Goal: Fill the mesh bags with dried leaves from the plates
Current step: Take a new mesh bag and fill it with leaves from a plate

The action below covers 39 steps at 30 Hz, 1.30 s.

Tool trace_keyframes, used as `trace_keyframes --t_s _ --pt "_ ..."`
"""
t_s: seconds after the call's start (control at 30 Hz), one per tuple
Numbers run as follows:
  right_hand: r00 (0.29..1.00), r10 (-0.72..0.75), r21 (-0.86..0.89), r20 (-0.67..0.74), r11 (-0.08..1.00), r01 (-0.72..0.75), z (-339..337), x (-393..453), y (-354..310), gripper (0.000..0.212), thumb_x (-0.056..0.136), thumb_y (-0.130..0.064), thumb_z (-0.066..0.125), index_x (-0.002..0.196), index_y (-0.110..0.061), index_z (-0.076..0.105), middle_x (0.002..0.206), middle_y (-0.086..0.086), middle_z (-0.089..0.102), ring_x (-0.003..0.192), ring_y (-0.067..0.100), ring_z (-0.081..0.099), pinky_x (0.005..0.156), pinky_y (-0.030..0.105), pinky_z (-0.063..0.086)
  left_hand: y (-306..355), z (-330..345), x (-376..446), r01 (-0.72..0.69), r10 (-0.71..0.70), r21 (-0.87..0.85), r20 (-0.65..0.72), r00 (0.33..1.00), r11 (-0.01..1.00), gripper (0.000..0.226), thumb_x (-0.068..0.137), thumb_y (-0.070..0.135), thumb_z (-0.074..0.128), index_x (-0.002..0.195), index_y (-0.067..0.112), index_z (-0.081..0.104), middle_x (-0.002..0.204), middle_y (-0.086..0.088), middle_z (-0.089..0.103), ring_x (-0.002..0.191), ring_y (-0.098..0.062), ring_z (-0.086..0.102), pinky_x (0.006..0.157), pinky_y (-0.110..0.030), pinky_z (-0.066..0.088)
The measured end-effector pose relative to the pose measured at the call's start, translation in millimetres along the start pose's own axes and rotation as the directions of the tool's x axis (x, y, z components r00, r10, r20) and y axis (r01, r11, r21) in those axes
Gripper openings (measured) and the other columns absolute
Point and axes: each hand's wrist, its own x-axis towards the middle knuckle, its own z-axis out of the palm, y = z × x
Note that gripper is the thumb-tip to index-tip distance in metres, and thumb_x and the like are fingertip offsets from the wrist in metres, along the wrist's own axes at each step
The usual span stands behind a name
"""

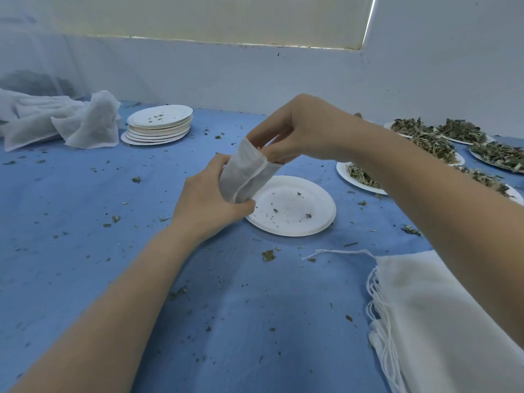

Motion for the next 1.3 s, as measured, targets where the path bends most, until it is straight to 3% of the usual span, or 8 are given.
trace_keyframes --t_s 0.1,0.23,0.3,0.43,0.53,0.73,0.9,1.3 --pt "0.998 -0.022 0.017 -0.051 1.000 0.022 2 -4 6 0.023 0.081 -0.012 0.070 0.101 -0.023 0.074 0.090 -0.017 0.072 0.085 -0.003 0.067 0.066 0.005 0.046 -4 1 0 -0.018 0.016 0.065 0.030 0.999 0.998 0.047 0.064 0.031 0.074 0.098 0.037 0.043 0.083 0.021 0.054 0.079 0.001 0.050 0.059 -0.020 0.038" --pt "0.969 0.051 0.128 -0.242 0.992 -0.020 8 -11 23 0.021 0.085 -0.013 0.066 0.105 -0.020 0.071 0.100 -0.007 0.072 0.094 0.004 0.066 0.086 0.014 0.048 -9 1 1 0.012 -0.012 0.033 -0.006 1.000 0.999 0.044 0.065 0.026 0.072 0.098 0.036 0.045 0.083 0.020 0.055 0.079 0.003 0.049 0.057 -0.019 0.035" --pt "0.957 0.186 -0.082 -0.224 0.974 -0.209 15 -18 36 0.030 0.089 -0.029 0.062 0.118 -0.023 0.063 0.118 -0.006 0.064 0.110 0.009 0.059 0.090 0.013 0.039 -12 2 1 0.025 -0.025 0.028 -0.007 1.000 0.999 0.045 0.065 0.026 0.071 0.099 0.036 0.044 0.084 0.021 0.054 0.079 0.003 0.048 0.058 -0.018 0.034" --pt "0.819 0.569 -0.358 0.067 0.780 -0.513 42 -32 55 0.117 0.054 -0.081 0.061 0.146 -0.021 0.021 0.147 0.004 0.032 0.133 0.024 0.032 0.100 0.034 0.032 -15 5 0 0.037 -0.037 0.042 0.002 0.999 0.998 0.045 0.065 0.028 0.071 0.098 0.038 0.042 0.084 0.024 0.051 0.078 0.007 0.046 0.058 -0.016 0.033" --pt "0.777 0.622 -0.373 0.099 0.747 -0.550 55 -32 62 0.148 0.030 -0.091 0.054 0.150 -0.024 -0.002 0.155 0.008 0.012 0.141 0.030 0.017 0.107 0.046 0.026 -16 7 -1 0.067 -0.066 0.046 -0.026 0.997 0.997 0.045 0.064 0.030 0.073 0.097 0.037 0.042 0.083 0.023 0.050 0.076 0.008 0.045 0.056 -0.016 0.031" --pt "0.781 0.619 -0.411 0.077 0.734 -0.541 64 -31 63 0.145 0.035 -0.091 0.058 0.149 -0.022 0.001 0.148 0.011 0.019 0.136 0.031 0.019 0.103 0.044 0.029 -12 8 -2 0.129 -0.127 0.029 -0.057 0.990 0.991 0.042 0.065 0.027 0.070 0.098 0.030 0.044 0.085 0.019 0.050 0.081 -0.011 0.049 0.056 -0.021 0.034" --pt "0.840 0.541 -0.295 -0.036 0.798 -0.526 59 -10 48 0.137 0.040 -0.085 0.065 0.148 -0.020 0.011 0.142 0.012 0.026 0.132 0.030 0.021 0.094 0.039 0.032 -10 -9 12 0.221 -0.219 -0.002 -0.146 0.965 0.975 0.037 0.070 0.027 0.067 0.097 0.027 0.043 0.082 0.018 0.047 0.072 0.001 0.044 0.052 -0.022 0.029" --pt "0.920 0.367 -0.277 -0.139 0.877 -0.392 73 204 -9 0.124 0.047 -0.082 0.067 0.143 -0.015 0.025 0.133 0.012 0.035 0.124 0.030 0.030 0.087 0.035 0.027 -84 -118 137 0.350 -0.376 -0.138 -0.302 0.876 0.927 0.057 0.074 0.032 0.060 0.117 0.002 0.038 0.105 -0.005 0.048 0.094 -0.026 0.048 0.067 -0.029 0.036"
